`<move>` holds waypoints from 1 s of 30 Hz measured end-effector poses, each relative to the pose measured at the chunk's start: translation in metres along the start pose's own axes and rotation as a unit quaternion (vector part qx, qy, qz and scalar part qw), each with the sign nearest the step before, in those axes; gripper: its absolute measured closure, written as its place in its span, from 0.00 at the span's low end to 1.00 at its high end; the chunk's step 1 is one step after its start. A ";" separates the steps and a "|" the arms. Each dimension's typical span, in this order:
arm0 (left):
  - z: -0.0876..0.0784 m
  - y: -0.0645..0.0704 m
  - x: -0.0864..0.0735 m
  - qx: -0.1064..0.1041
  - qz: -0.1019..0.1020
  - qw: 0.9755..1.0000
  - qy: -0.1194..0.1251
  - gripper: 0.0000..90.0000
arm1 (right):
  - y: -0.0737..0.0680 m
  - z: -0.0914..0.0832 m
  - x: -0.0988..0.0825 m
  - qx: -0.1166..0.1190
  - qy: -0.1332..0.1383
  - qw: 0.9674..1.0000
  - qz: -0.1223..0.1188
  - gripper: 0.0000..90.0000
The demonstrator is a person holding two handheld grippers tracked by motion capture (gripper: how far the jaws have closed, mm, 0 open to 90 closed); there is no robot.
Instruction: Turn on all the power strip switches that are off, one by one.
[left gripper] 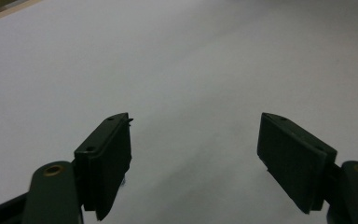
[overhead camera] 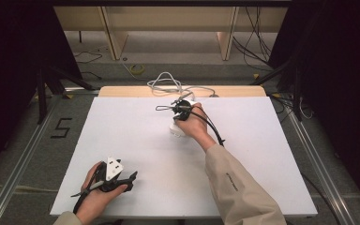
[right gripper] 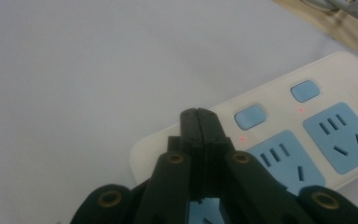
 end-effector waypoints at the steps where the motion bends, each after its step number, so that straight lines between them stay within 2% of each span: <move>1: 0.000 0.000 0.000 0.000 0.000 1.000 0.000 0.29 | 0.000 0.000 0.000 0.000 -0.002 1.000 -0.004 1.00; 10: 0.001 0.000 0.000 0.000 0.002 1.000 -0.002 0.29 | -0.001 0.001 -0.001 -0.005 -0.007 1.000 -0.012 1.00; 18: 0.001 0.001 -0.001 -0.001 0.001 1.000 -0.003 0.29 | 0.000 0.003 -0.001 -0.018 -0.014 1.000 -0.015 1.00; 24: 0.001 0.001 0.000 -0.002 0.000 1.000 -0.003 0.29 | -0.001 0.003 -0.001 -0.028 -0.014 0.999 -0.029 1.00; 30: 0.001 0.000 -0.001 0.000 0.000 1.000 -0.003 0.29 | -0.002 0.002 0.000 -0.022 -0.008 0.999 -0.030 1.00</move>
Point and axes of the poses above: each handheld gripper's, and its own axes: z roughly forward along the jaws, x roughly out of its top, y roughly to its right, the point moved 9 cm from there along z, roughly forward along the jaws, and after that the axes turned 11 degrees about -z, right-handed, at the moved point
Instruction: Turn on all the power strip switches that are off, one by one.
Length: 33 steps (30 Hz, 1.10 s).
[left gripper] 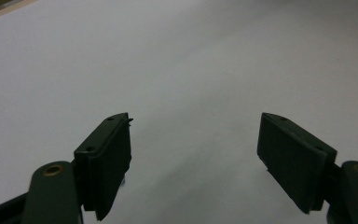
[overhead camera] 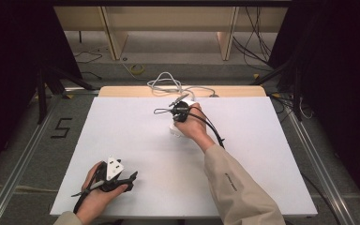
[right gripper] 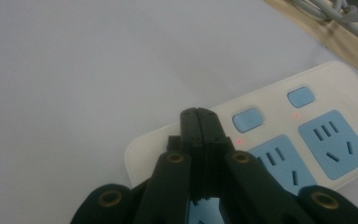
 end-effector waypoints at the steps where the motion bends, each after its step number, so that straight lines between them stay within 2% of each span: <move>1: 0.000 0.000 0.000 0.000 0.000 1.000 0.000 0.29 | 0.000 0.000 0.001 0.002 0.003 1.000 -0.001 1.00; 12: 0.000 0.001 0.000 -0.001 -0.002 1.000 0.000 0.29 | -0.001 0.001 0.000 0.014 0.002 1.000 0.013 1.00; 19: 0.000 0.000 0.000 -0.001 -0.002 1.000 -0.001 0.29 | -0.002 0.001 -0.001 0.011 0.001 1.000 0.006 1.00; 25: 0.000 0.000 -0.001 -0.001 -0.003 1.000 -0.001 0.29 | -0.001 -0.002 -0.002 0.013 0.009 1.000 0.013 1.00; 28: 0.000 0.000 0.000 -0.001 -0.003 1.000 -0.001 0.29 | 0.000 -0.004 -0.003 0.016 0.026 0.999 0.024 1.00; 33: 0.000 0.001 0.000 -0.001 -0.002 1.000 0.000 0.29 | 0.002 -0.009 -0.006 0.013 0.026 0.999 0.021 1.00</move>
Point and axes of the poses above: each handheld gripper's, and its own axes: z roughly forward along the jaws, x roughly out of its top, y roughly to its right, the point moved 9 cm from there along z, roughly forward along the jaws, and after that the axes turned 11 degrees about -z, right-handed, at the moved point
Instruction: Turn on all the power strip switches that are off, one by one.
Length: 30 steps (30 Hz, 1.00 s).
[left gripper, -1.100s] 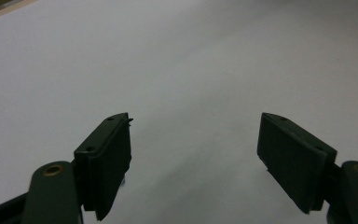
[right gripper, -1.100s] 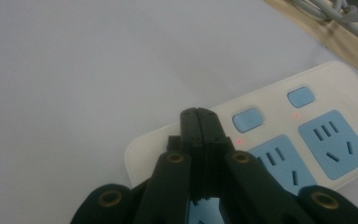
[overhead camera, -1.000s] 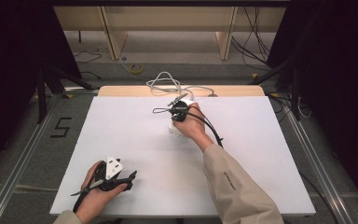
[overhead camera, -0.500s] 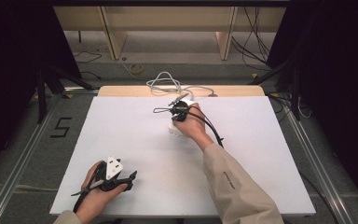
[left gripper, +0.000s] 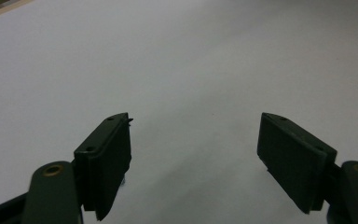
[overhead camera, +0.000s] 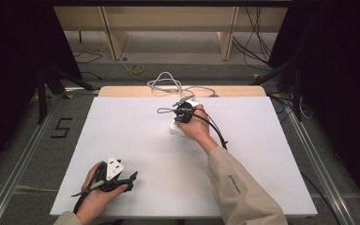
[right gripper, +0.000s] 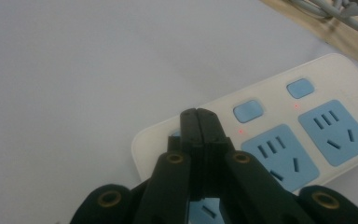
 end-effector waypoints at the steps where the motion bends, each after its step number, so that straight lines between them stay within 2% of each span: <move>1: 0.000 0.000 0.000 0.000 0.000 1.000 0.000 0.29 | 0.000 -0.001 0.000 0.000 0.001 1.000 0.002 1.00; 9: 0.000 0.000 -0.001 0.000 0.000 1.000 -0.002 0.29 | 0.003 -0.013 -0.004 -0.004 0.011 1.000 0.004 1.00; 17: 0.001 0.000 0.000 0.001 -0.001 1.000 0.001 0.29 | 0.006 -0.029 -0.012 -0.005 0.021 1.000 0.016 0.99; 30: 0.001 0.000 -0.001 0.003 -0.001 1.000 -0.001 0.29 | 0.011 -0.048 -0.033 -0.011 0.030 0.999 0.019 0.95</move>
Point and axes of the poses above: each handheld gripper's, and its own axes: z roughly forward along the jaws, x roughly out of its top, y roughly to its right, the point moved 9 cm from there along z, roughly forward along the jaws, and after that the axes turned 11 degrees about -z, right-handed, at the moved point
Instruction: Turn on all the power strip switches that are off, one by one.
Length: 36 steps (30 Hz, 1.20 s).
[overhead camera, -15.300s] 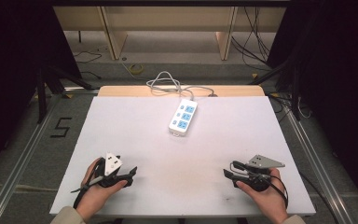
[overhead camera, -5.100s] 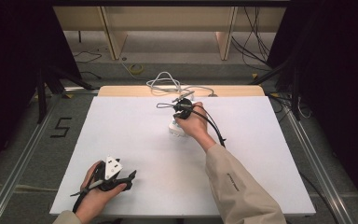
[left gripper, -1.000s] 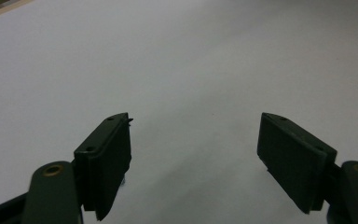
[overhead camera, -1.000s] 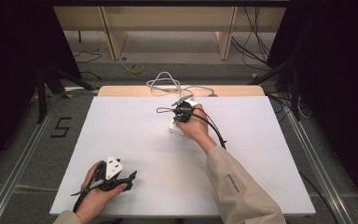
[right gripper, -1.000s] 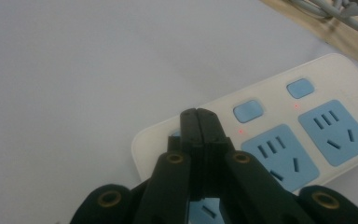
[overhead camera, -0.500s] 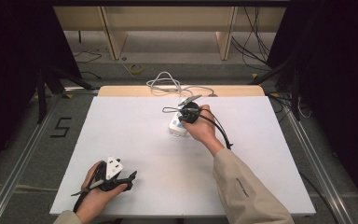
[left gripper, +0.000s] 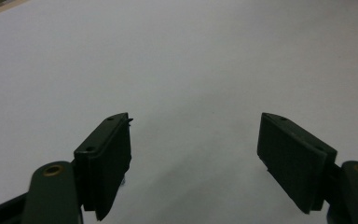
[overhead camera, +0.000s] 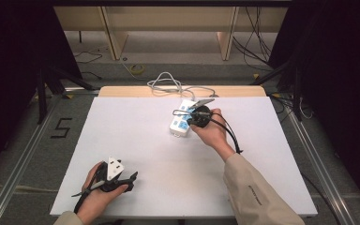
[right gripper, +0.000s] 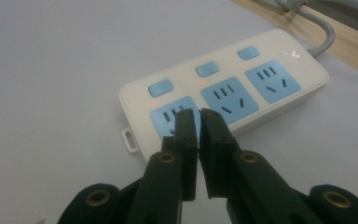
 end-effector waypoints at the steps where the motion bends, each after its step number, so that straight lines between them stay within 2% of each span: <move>1: 0.000 0.000 0.000 0.000 0.000 1.000 0.000 0.29 | 0.000 -0.001 -0.002 0.000 0.001 1.000 0.000 0.95; 19: 0.001 0.001 -0.001 -0.001 0.003 1.000 -0.003 0.29 | 0.004 -0.030 -0.035 0.000 0.009 1.000 0.014 0.86; 36: 0.001 0.001 -0.001 0.000 0.002 1.000 -0.005 0.29 | -0.006 -0.055 -0.070 0.005 0.014 1.000 0.019 0.78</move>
Point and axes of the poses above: each handheld gripper's, and its own axes: z roughly forward along the jaws, x roughly out of its top, y roughly to its right, the point moved 9 cm from there along z, roughly forward along the jaws, and after that the axes turned 11 degrees about -z, right-handed, at the moved point
